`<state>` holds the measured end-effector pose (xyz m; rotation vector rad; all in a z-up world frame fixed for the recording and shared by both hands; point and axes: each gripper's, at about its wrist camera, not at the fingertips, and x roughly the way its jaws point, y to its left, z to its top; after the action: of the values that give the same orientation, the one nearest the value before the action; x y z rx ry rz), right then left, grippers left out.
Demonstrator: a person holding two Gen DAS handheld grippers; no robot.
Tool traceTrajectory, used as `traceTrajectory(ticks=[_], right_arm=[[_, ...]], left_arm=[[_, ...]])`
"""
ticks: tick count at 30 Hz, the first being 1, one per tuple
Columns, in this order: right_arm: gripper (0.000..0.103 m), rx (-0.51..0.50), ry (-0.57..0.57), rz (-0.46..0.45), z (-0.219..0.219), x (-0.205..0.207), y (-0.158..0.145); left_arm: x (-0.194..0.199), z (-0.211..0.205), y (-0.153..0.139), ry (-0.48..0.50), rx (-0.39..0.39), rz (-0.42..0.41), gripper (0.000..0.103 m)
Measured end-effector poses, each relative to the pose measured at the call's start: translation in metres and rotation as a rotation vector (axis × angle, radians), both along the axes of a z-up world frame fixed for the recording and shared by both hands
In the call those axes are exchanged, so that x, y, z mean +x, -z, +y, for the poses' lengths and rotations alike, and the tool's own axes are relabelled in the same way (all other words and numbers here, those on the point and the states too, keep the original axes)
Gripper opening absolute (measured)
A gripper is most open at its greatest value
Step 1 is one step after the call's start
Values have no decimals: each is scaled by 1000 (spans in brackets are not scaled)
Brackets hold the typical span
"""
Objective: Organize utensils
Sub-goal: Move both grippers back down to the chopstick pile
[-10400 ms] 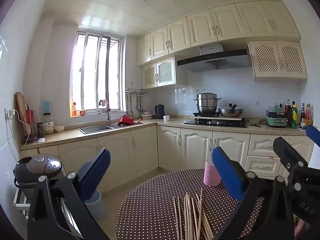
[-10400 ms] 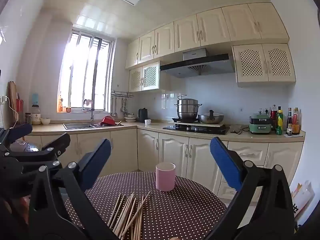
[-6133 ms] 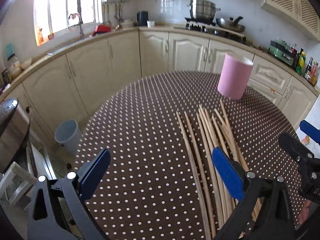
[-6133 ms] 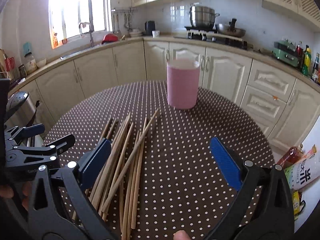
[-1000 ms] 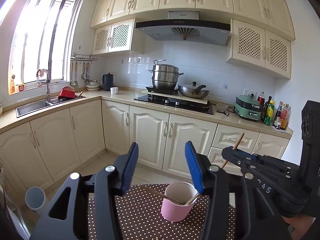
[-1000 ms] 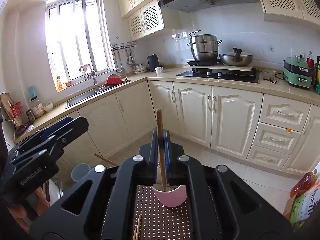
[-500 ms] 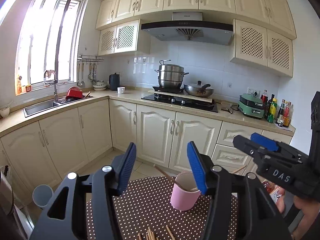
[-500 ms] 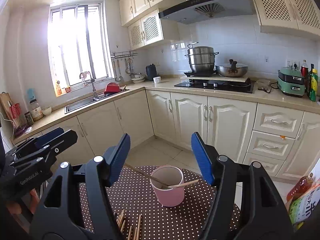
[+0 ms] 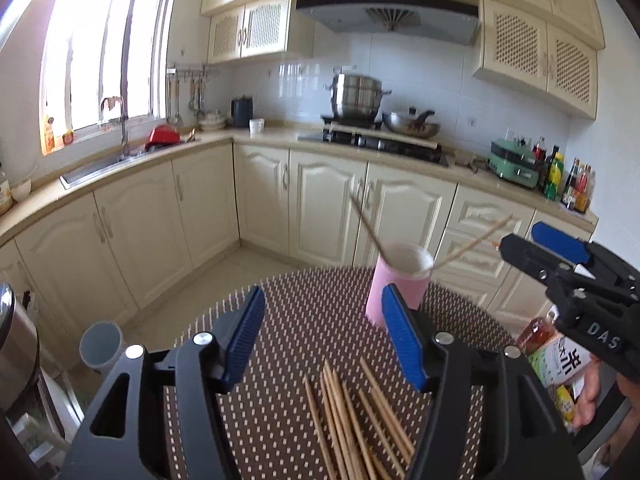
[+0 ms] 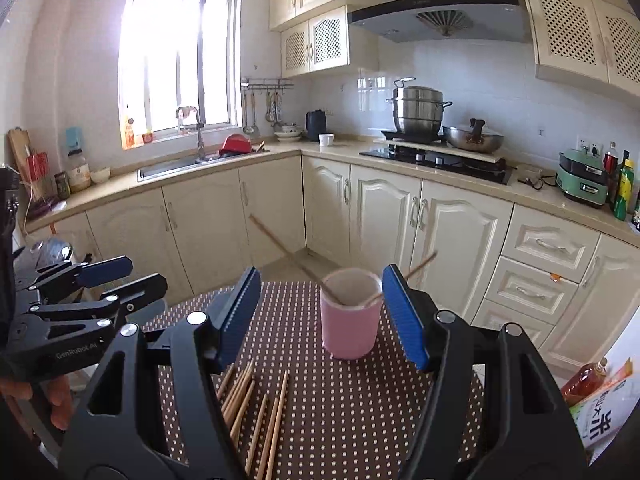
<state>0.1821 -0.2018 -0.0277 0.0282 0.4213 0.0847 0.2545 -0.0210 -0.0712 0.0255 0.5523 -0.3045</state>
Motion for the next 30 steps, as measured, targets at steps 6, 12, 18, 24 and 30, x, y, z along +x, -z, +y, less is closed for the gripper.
traceTrajectory(ticks=[6,12,18,24,30], right_arm=[[63,-49,-13,87,13,-4,46],[63,-35,-35,218,15,6,93],[63,-32,-49,319,17,16,129],[63,-42,-72,408,20,23,152],[49,-52,-101,491,17,33,166]], left_arm=[[2,8,51,-13,37,124,60],[16,10,106,-35,88,263,60],[27,3,149,-28,138,355,60],[36,-3,173,-43,215,387,61],[44,4,174,-52,190,385,61]])
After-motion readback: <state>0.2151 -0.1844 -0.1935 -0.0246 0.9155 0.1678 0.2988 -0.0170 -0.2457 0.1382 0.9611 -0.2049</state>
